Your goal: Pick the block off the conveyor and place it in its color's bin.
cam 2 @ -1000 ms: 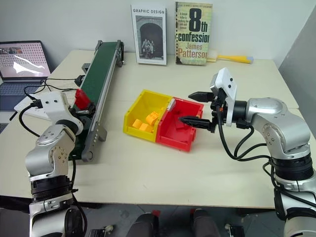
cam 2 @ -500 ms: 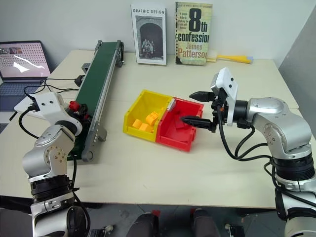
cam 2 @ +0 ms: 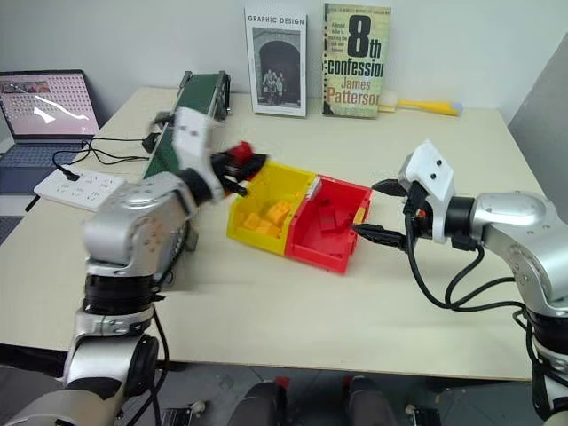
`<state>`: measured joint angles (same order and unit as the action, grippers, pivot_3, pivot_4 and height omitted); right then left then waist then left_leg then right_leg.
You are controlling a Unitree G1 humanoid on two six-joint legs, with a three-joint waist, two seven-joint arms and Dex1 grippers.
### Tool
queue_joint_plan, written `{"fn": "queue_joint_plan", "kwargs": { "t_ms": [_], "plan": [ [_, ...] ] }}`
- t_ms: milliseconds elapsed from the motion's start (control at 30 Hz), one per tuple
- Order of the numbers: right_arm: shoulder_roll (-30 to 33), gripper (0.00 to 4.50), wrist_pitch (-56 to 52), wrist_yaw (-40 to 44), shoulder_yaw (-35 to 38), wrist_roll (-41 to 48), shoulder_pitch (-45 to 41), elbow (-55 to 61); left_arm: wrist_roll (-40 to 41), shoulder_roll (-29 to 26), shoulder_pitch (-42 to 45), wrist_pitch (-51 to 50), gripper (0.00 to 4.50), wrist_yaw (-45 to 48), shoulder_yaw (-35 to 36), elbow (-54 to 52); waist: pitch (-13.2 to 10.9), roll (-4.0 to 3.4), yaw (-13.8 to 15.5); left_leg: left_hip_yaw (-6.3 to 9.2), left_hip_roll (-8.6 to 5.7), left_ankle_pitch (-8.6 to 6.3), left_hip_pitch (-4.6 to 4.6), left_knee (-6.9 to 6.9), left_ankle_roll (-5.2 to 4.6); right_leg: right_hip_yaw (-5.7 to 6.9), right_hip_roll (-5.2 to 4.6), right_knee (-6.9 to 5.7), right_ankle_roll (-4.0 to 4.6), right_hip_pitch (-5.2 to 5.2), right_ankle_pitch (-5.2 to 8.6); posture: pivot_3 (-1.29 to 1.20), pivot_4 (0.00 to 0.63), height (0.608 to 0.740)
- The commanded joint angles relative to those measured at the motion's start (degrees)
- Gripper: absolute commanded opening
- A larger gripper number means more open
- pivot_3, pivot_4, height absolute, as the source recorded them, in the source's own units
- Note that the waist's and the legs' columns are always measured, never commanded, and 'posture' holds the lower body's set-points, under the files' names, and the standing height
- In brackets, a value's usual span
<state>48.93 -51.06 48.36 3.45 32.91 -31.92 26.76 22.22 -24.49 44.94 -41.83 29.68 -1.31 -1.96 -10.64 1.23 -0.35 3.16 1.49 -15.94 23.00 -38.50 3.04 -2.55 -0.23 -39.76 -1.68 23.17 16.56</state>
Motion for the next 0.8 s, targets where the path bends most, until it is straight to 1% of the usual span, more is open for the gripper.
{"fn": "queue_joint_plan", "kwargs": {
  "t_ms": [33,133,167,200,233,300,333,367,467,500,600,733,767,800],
  "plan": [
    [1.1,4.5,-2.7,-2.8,4.8,2.4,2.3,5.8,-1.1,1.0,3.4,4.8,1.53,11.1,-8.7,1.2,0.0,0.0,-0.2,0.01,0.0,0.0,0.0,0.01,0.0,0.0,0.02,0.0,0.0,0.0,0.0,0.0,0.15,0.74],
    [0.7,4.5,-4.1,-4.8,6.6,3.2,4.1,8.0,-3.6,1.7,4.4,9.8,1.53,16.9,-13.3,5.5,0.0,0.0,-0.8,-0.03,0.04,-0.01,-0.05,0.04,-0.02,-0.05,0.09,-0.01,0.0,0.0,0.0,0.0,0.15,0.74],
    [0.4,4.5,-4.5,-5.6,7.1,3.8,4.4,8.6,-5.2,2.2,4.8,12.5,1.88,17.8,-14.5,8.3,0.0,-0.01,-0.9,-0.02,0.04,-0.02,-0.05,0.04,-0.03,-0.04,0.09,-0.02,0.0,0.0,0.0,0.0,0.15,0.74],
    [0.2,4.5,-4.9,-6.2,7.5,4.2,4.9,9.2,-6.4,2.6,5.2,14.5,1.88,18.8,-15.4,10.8,0.0,-0.01,-1.1,-0.03,0.04,-0.05,-0.07,0.03,-0.1,-0.06,0.1,-0.04,0.0,0.0,0.01,0.0,0.15,0.74],
    [0.1,4.5,-5.2,-6.6,7.8,4.6,5.2,9.7,-7.2,2.7,5.4,16.0,2.26,19.7,-15.9,12.4,0.0,-0.01,-1.3,-0.03,0.03,-0.06,-0.07,0.03,-0.11,-0.07,0.1,-0.05,0.0,0.0,0.01,0.0,0.15,0.74],
    [0.2,4.5,-5.6,-7.3,8.4,5.1,6.0,10.3,-8.1,3.3,6.1,18.2,2.62,20.5,-15.6,14.8,0.0,-0.01,-1.3,-0.01,0.03,-0.06,-0.07,0.02,-0.12,-0.06,0.11,-0.06,0.0,0.0,0.01,0.0,0.15,0.74],
    [0.4,4.5,-5.7,-7.6,8.6,5.4,6.2,10.5,-8.1,3.5,6.4,18.8,2.78,20.8,-15.1,15.5,0.0,-0.01,-1.4,-0.02,0.03,-0.06,-0.06,0.03,-0.12,-0.07,0.12,-0.04,0.0,0.0,0.01,0.0,0.15,0.74],
    [0.5,4.5,-5.8,-7.9,8.7,5.7,6.4,10.6,-8.2,3.7,6.6,19.1,3.08,21.2,-14.6,16.0,0.0,-0.01,-1.4,-0.03,0.03,-0.07,-0.05,0.03,-0.13,-0.08,0.12,-0.03,0.0,0.01,0.01,0.0,0.15,0.74],
    [0.7,4.5,-5.4,-8.1,8.4,5.8,6.1,9.8,-7.7,3.1,7.0,18.7,3.56,22.5,-13.3,15.7,0.0,-0.01,-1.3,-0.01,0.03,-0.07,-0.01,0.02,-0.13,-0.07,0.12,0.0,0.0,0.01,0.01,0.0,0.15,0.74],
    [0.6,4.5,-4.9,-8.0,7.9,5.6,5.6,9.1,-7.6,2.4,7.0,18.6,3.84,22.5,-12.5,15.4,0.0,-0.01,-1.3,-0.01,0.02,-0.07,-0.01,0.02,-0.13,-0.07,0.11,-0.01,0.0,0.01,0.01,0.0,0.15,0.74],
    [0.3,4.5,-3.3,-7.2,6.1,4.6,4.2,6.9,-7.1,-0.4,6.3,17.1,4.45,22.9,-9.7,13.9,0.0,-0.01,-1.5,-0.03,0.03,-0.07,-0.04,0.02,-0.13,-0.09,0.12,-0.03,0.0,0.01,0.01,0.0,0.15,0.74],
    [1.3,4.5,-1.4,-5.4,4.5,3.6,3.4,4.9,-6.2,-4.6,4.7,14.3,4.45,23.2,-6.6,10.8,0.0,-0.01,-1.5,-0.01,0.08,-0.07,-0.07,0.04,-0.13,-0.07,0.16,-0.07,0.0,0.03,0.01,0.0,0.15,0.74],
    [2.0,4.5,0.1,-3.7,3.4,2.6,2.7,3.0,-5.9,-10.3,1.6,13.0,4.45,26.3,-5.1,7.6,0.0,-0.01,-1.4,-0.01,0.09,-0.07,-0.06,0.04,-0.13,-0.07,0.16,-0.07,0.0,0.03,0.01,0.0,0.15,0.74],
    [2.6,4.5,1.2,-2.4,2.7,2.0,2.2,1.5,-5.6,-14.5,-0.7,11.9,4.45,28.5,-3.9,5.1,0.0,-0.02,-1.7,0.0,0.08,-0.07,-0.05,0.04,-0.13,-0.06,0.15,-0.06,0.0,0.03,0.01,0.0,0.15,0.74]
  ]
}}
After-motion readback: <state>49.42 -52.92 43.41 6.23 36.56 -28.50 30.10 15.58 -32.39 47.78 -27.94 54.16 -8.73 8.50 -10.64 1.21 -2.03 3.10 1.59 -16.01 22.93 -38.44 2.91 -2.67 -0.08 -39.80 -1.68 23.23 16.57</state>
